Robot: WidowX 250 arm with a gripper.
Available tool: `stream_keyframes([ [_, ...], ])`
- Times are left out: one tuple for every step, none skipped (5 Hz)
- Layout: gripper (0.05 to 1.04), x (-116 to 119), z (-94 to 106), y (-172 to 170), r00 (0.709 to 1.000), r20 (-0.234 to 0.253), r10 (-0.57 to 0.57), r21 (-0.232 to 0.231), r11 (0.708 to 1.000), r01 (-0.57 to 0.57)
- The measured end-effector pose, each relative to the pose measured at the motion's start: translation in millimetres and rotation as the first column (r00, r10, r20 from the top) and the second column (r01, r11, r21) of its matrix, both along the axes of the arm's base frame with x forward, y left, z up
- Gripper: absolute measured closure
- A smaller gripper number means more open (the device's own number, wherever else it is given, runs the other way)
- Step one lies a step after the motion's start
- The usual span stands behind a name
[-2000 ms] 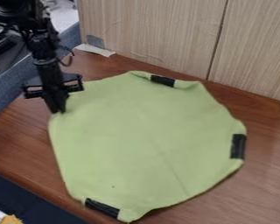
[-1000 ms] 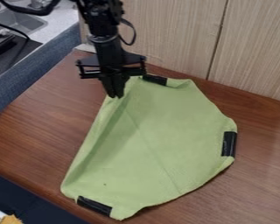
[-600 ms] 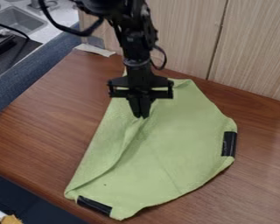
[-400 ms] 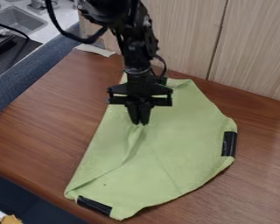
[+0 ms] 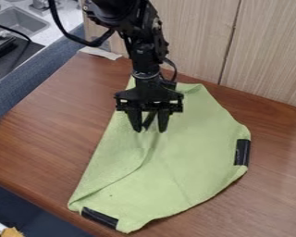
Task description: Folded the cloth from the left to the right
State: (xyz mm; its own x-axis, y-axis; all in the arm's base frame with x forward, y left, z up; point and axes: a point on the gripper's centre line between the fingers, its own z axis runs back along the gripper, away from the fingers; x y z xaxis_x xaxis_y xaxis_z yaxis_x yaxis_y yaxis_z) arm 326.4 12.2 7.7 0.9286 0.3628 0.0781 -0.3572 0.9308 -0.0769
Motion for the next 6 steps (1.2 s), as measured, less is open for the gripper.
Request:
stream_keyframes([
  [0.075, -1.1, 10.0, -0.5, 1.000, 0.025, 0.009, -0.015, 1.000, -0.009],
  [0.077, -2.8, 24.7, -0.7, 0.998, 0.070, 0.008, -0.018, 1.000, -0.007],
  [0.083, -6.7, 41.6, 3.5, 0.995, 0.094, 0.027, -0.031, 0.999, -0.024],
  [0.083, -10.8, 61.2, 12.0, 0.991, 0.123, 0.058, -0.040, 0.998, -0.054],
  [0.083, -14.0, 77.1, 23.7, 0.982, 0.161, 0.094, -0.059, 0.995, -0.085],
  [0.083, -14.5, 77.1, 25.1, 0.983, 0.162, 0.089, -0.056, 0.995, -0.081],
])
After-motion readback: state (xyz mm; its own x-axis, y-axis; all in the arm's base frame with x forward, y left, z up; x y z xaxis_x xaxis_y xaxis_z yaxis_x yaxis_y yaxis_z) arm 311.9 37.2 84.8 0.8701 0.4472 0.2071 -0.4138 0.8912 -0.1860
